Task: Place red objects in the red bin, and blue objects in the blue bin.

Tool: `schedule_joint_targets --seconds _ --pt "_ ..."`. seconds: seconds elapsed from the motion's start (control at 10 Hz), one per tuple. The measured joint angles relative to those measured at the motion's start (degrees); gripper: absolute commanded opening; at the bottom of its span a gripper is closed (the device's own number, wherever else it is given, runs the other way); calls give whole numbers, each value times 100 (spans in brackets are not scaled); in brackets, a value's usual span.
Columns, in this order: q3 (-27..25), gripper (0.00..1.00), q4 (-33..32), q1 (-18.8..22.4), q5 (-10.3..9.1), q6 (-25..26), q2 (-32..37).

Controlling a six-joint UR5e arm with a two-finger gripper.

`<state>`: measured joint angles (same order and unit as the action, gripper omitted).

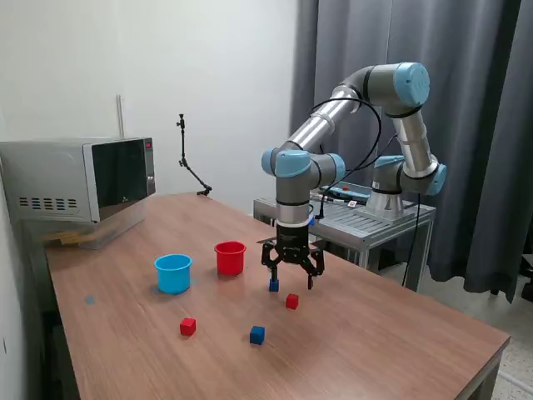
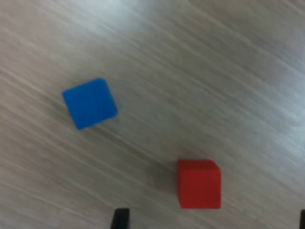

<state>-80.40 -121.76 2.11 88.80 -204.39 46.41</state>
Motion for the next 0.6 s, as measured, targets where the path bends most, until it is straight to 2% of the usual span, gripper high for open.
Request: schedule_joint_targets --seconds 0.3,0.6 --pt "-221 100 -452 63 -12 122 -55" --pt "-376 100 -629 67 -12 164 -70"
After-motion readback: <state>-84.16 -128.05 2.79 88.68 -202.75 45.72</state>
